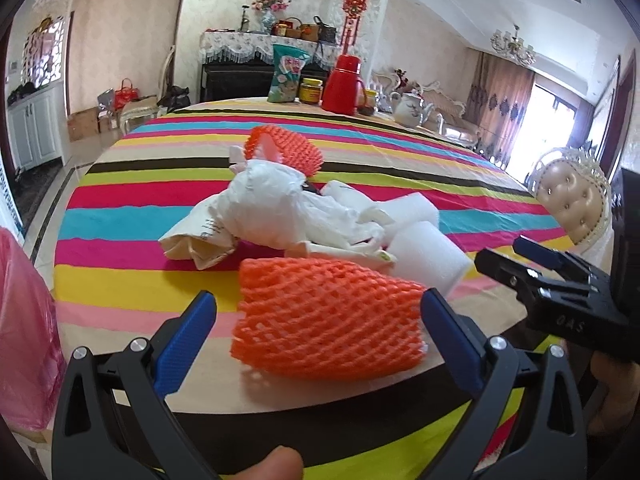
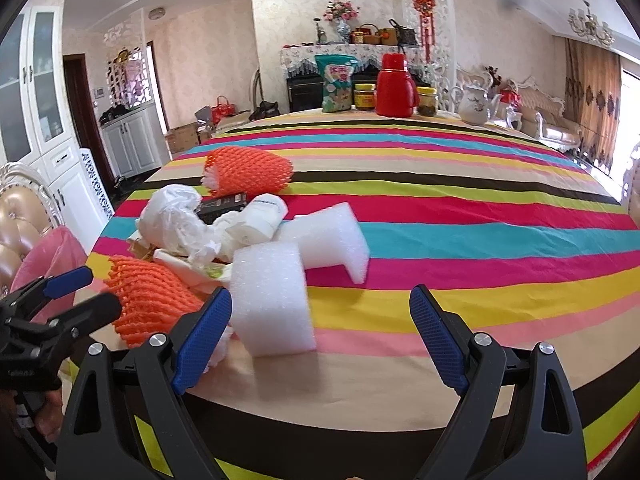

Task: Collect trash
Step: 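Grasp the orange foam net with the left tool while the right tool grasps a white foam block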

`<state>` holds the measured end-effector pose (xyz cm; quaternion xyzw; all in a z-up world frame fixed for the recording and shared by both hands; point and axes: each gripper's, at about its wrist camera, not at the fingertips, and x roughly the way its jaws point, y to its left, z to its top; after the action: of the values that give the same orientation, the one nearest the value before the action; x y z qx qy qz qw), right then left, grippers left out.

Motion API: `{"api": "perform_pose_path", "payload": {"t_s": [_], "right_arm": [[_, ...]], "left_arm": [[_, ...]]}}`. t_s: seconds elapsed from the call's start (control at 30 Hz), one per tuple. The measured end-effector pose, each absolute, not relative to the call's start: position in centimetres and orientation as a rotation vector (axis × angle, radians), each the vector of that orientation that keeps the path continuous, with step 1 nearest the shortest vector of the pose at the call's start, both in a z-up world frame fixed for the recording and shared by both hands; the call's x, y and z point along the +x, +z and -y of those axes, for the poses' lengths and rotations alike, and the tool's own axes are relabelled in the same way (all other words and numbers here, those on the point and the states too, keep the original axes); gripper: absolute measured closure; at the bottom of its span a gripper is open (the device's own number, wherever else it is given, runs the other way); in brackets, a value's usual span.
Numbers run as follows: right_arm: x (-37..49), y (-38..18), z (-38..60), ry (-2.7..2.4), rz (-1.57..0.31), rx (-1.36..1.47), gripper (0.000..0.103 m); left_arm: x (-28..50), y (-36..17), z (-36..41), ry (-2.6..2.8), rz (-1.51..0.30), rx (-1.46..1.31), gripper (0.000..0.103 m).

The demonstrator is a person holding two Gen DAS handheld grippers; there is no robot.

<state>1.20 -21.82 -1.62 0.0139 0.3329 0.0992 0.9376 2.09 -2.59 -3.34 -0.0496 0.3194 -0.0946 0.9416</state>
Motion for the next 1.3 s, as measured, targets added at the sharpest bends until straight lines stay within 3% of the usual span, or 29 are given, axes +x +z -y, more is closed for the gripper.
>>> {"api": "perform_pose_path", "payload": {"t_s": [0.6, 0.77, 0.93, 1.3], "right_arm": [[2.2, -1.1, 22.6, 0.230, -0.689, 0.035, 0.018], [2.6, -1.3, 22.3, 0.251, -0.706, 0.031, 0.018], [3.1, -1.9, 21.5, 0.276, -0.734, 0.030, 0.018], [4.1, -3.6, 18.9, 0.301, -0.813, -0.012, 0.020]], "left_arm": [[5.8, -6.9, 5.6, -0.177, -0.817, -0.057, 0.005], [6.4, -6.7, 5.1, -0.172, -0.815, -0.053, 0.036], [6.5, -6.1, 4.5, -0.187, -0.805, -0.047, 0.053], [4.4, -4.1, 2.0, -0.141, -0.733, -0.048, 0.055]]}}
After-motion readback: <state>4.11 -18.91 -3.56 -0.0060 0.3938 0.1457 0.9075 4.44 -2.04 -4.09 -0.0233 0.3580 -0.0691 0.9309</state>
